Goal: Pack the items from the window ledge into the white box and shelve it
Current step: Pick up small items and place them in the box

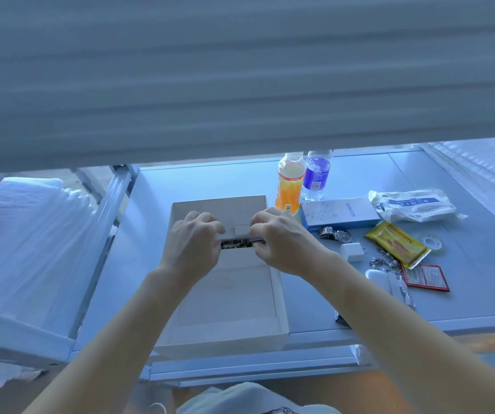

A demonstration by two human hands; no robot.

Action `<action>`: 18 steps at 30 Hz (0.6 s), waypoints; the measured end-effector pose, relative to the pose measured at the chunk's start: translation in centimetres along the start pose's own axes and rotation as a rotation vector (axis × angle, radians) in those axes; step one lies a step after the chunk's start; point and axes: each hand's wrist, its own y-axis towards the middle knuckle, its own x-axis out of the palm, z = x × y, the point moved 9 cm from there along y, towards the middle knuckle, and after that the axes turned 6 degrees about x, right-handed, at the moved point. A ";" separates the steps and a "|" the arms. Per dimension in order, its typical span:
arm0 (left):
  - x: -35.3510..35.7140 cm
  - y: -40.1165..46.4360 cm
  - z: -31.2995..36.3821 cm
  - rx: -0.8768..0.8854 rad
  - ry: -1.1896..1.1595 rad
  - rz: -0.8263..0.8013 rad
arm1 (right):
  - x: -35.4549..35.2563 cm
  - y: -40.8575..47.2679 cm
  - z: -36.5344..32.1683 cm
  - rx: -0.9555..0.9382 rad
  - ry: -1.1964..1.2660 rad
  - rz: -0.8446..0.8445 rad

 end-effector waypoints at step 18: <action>2.4 3.2 18.7 0.209 -0.209 0.071 | -4.8 -13.7 16.3 0.370 0.106 0.181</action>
